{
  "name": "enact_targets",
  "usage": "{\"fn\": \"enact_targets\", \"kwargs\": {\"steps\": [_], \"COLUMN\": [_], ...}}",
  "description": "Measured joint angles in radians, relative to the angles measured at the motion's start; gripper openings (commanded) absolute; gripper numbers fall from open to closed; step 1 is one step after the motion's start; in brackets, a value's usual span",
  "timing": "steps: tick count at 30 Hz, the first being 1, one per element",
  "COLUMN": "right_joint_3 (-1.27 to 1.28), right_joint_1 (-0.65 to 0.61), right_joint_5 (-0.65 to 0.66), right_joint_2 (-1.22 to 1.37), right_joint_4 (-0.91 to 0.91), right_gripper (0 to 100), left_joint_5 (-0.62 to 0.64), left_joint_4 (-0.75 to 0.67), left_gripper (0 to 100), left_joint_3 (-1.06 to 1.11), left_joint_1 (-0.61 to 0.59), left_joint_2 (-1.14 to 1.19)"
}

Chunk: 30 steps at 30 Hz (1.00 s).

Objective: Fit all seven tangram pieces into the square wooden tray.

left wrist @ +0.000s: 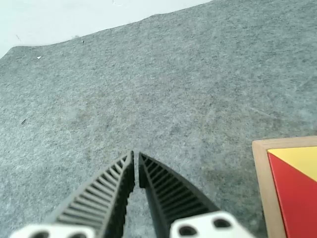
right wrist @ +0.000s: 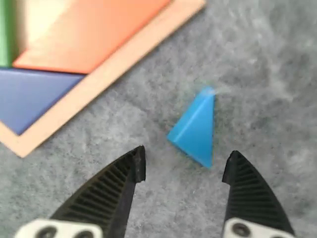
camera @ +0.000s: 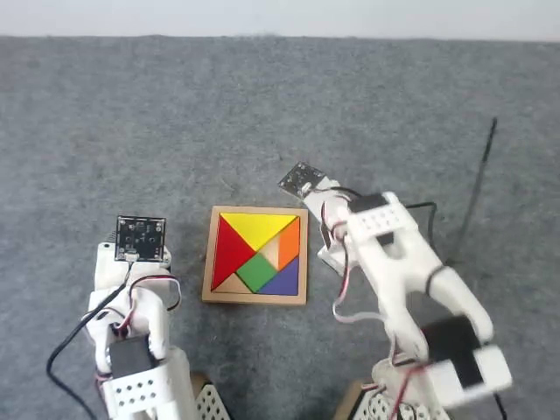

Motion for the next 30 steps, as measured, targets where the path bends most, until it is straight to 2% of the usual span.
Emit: {"fn": "enact_targets", "kwargs": {"steps": [5, 12, 18, 30], "right_joint_3": [-0.137, -0.178, -0.18, -0.193], "right_joint_1": [0.017, 0.017, 0.015, 0.014], "right_joint_5": [-0.015, -0.017, -0.017, -0.018], "right_joint_2": [0.153, 0.195, 0.203, 0.203], "right_joint_4": [0.066, 0.077, 0.075, 0.077], "right_gripper": [25.2, 24.5, 10.2, 10.0], "left_joint_5": [0.0, 0.0, 0.0, 0.0], "left_joint_4": [0.0, 0.0, 0.0, 0.0], "left_gripper": [2, 2, 2, 2], "left_joint_3": [0.0, 0.0, 0.0, 0.0], "left_joint_1": [0.0, 0.0, 0.0, 0.0], "left_joint_2": [0.0, 0.0, 0.0, 0.0]}}
